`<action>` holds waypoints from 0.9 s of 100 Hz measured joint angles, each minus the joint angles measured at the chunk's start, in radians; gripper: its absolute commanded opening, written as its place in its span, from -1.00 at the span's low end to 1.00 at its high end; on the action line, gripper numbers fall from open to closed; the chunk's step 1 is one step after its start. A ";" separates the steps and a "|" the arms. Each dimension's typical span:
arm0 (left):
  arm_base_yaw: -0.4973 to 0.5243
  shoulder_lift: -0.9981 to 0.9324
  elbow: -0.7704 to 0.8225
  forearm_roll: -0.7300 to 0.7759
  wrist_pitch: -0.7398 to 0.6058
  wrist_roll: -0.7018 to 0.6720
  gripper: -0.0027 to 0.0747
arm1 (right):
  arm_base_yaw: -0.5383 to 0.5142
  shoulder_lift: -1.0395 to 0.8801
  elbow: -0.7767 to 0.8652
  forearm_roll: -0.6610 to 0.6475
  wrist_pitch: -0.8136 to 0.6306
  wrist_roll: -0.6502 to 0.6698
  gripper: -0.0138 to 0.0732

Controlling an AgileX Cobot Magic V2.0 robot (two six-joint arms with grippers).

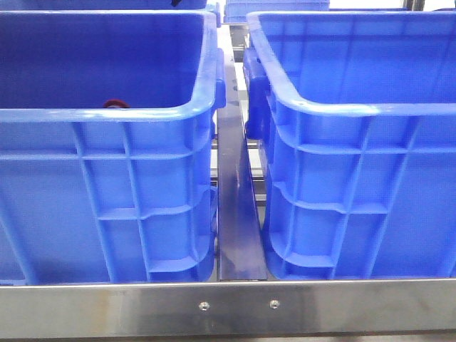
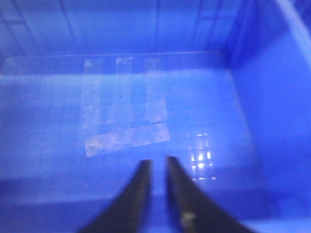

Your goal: Pick red and yellow buttons and place in box

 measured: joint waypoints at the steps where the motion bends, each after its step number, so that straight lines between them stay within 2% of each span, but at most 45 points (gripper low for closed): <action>1: 0.000 0.000 0.000 0.000 0.000 0.000 -0.77 | 0.000 0.006 -0.007 0.002 0.000 0.000 0.38; 6: 0.000 0.000 0.000 0.000 0.000 0.000 -0.77 | 0.000 0.046 -0.033 0.022 0.002 0.000 0.59; 10: 0.000 0.000 0.000 0.000 0.000 0.000 -0.77 | 0.000 0.076 -0.049 0.045 0.005 0.000 0.67; 23: 0.000 0.000 0.000 0.000 0.000 0.000 -0.77 | 0.000 0.152 -0.109 0.169 0.032 0.000 0.68; 36: 0.000 0.000 0.000 0.000 0.000 0.000 -0.77 | 0.013 0.207 -0.165 0.389 0.057 -0.028 0.68; 48: 0.000 0.000 0.000 0.000 0.000 0.000 -0.77 | 0.062 0.258 -0.207 0.633 0.064 -0.147 0.68; 70: 0.000 0.000 0.000 0.000 0.000 0.000 -0.77 | 0.178 0.371 -0.233 1.109 0.064 -0.442 0.68; 90: -0.001 0.000 0.000 0.000 0.000 0.000 -0.77 | 0.263 0.478 -0.233 1.448 0.057 -0.691 0.68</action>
